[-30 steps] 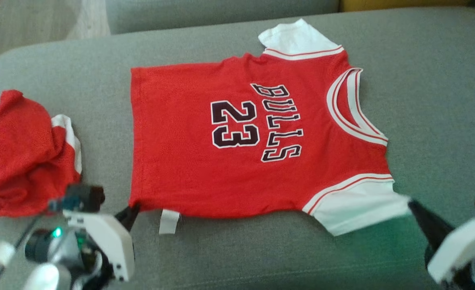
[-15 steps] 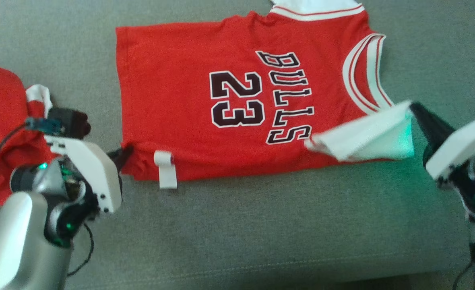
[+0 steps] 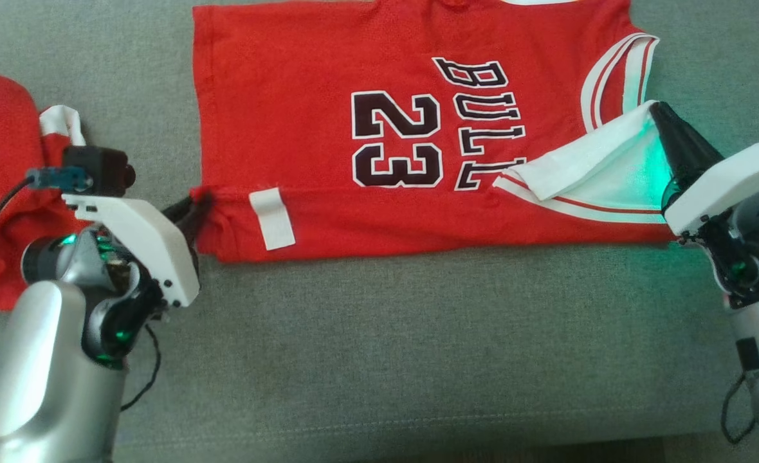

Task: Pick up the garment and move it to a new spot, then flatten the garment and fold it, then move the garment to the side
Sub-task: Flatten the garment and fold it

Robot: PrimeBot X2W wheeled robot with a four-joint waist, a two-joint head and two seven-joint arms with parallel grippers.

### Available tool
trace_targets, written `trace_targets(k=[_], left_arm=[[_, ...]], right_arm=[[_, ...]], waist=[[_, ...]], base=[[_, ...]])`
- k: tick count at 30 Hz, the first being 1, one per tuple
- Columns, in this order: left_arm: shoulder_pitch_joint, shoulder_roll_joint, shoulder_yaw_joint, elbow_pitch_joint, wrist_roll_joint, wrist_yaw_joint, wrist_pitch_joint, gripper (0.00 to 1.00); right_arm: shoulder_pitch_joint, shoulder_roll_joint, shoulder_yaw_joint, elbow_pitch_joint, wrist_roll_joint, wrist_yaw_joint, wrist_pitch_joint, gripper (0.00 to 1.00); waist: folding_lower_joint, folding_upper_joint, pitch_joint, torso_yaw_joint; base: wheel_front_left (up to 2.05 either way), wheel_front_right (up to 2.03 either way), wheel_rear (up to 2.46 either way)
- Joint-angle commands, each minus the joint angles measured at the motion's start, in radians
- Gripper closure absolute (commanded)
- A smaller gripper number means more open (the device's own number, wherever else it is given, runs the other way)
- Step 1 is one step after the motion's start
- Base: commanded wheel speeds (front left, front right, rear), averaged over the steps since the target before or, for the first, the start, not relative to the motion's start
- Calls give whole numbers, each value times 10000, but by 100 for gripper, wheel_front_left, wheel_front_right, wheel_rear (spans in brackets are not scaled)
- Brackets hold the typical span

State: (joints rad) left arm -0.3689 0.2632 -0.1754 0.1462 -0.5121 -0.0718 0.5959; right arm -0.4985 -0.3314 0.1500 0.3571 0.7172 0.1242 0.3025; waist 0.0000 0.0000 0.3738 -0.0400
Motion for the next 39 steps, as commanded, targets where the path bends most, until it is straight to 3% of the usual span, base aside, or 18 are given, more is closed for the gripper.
trace_targets(k=[1, 7, 11, 19, 28, 39], left_arm=[[-361, 201, 445, -310, 36, -36, -149, 0], [-4, -459, 918, -351, 243, 579, -2173, 0], [353, -983, 1068, -655, 1073, 1232, -4609, 0], [1360, -1536, 797, -1037, 2231, 1949, -7743, 0], [2752, -1581, 184, -1100, 3185, 2324, -8427, 0], [3227, -1532, 36, -1062, 3265, 2353, -8506, 0]], right_arm=[[-111, -208, 134, -282, 98, 65, -199, 0], [291, -429, 465, -563, -349, 65, -2696, 0], [919, -444, 9, -938, -2181, 65, -4712, 0], [2789, 482, -870, -2410, -4119, 65, -5100, 0], [4639, 1323, -1285, -3924, -4621, 65, -4362, 0], [5208, 1637, -1467, -4470, -4644, 65, -3961, 0]], waist=[[0, 0, -2, 7], [0, 0, -115, 25], [0, 0, -372, -7], [0, 0, -1109, -167], [0, 0, -1711, -256], [0, 0, -1932, -297]], base=[[0, 0, 0], [0, 0, 0], [0, 0, 0], [0, 0, 0], [0, 0, 0], [0, 0, 0]])
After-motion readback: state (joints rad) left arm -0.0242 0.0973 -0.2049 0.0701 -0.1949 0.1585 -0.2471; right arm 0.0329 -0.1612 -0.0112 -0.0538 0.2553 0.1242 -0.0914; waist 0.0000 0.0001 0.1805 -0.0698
